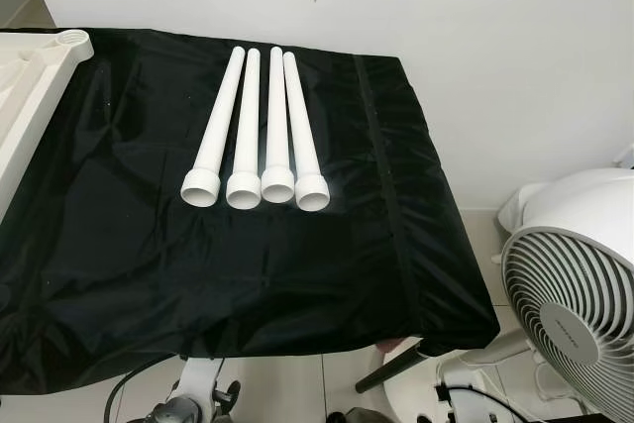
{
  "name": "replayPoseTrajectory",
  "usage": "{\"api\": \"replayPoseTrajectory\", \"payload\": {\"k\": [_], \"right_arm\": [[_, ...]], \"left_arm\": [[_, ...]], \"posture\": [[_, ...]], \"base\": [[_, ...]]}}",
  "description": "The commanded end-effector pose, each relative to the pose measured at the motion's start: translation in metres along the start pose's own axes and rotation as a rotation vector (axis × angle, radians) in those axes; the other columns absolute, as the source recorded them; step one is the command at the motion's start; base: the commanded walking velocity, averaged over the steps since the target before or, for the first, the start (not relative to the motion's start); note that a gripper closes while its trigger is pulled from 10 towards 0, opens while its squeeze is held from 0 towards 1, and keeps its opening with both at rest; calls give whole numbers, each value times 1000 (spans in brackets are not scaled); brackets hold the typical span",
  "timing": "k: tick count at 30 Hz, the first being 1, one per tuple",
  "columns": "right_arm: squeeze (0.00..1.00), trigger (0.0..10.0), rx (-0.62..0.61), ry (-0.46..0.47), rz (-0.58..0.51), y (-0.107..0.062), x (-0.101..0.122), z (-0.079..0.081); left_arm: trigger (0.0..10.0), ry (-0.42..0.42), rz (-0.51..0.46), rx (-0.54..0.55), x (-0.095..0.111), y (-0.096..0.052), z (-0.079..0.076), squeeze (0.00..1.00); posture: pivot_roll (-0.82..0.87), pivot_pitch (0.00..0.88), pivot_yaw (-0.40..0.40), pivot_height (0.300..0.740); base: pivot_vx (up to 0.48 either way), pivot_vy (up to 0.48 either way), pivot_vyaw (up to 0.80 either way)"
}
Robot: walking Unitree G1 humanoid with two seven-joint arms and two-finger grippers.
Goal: Building children table
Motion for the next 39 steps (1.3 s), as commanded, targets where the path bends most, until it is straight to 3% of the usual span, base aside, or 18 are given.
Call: {"api": "replayPoseTrajectory", "payload": {"k": [1, 8, 15, 25, 39], "right_arm": [[0, 10000, -5, -4, 32, 0, -7, 3], [0, 10000, 0, -14, 24, 1, -6, 5], [0, 10000, -18, 5, 32, -4, -14, -1], [0, 10000, -27, 22, 33, -4, -16, -2], [0, 10000, -64, 37, 92, -13, -34, -15]], "left_arm": [[10000, -18, 58, 61, -9, -1, 0, 0], [10000, -11, 65, 56, -8, -1, 2, 0], [10000, -72, 81, 84, -11, -2, 3, 0], [10000, -31, 81, 69, -12, -2, 2, 0], [10000, -61, 122, 69, -19, -4, 2, 0]], "posture": [[41, 0, -36, 740], [20, 21, -15, 740], [15, 25, -17, 740], [13, 24, -15, 740], [17, 18, -10, 740]], "base": [[0, 0, 0], [0, 0, 0], [0, 0, 0], [0, 0, 0], [0, 0, 0]]}}
Point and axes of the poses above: a point about 5 cm out from each wrist's last joint towards the gripper, its own y axis pointing out of the wrist towards the gripper, its own x axis along the axis of the wrist's last joint, z = x × y, the point moved 1 cm from there along y, pointing out of the wrist towards the gripper, and after that the axes turned 15 degrees about y, right-handed, at the moved point
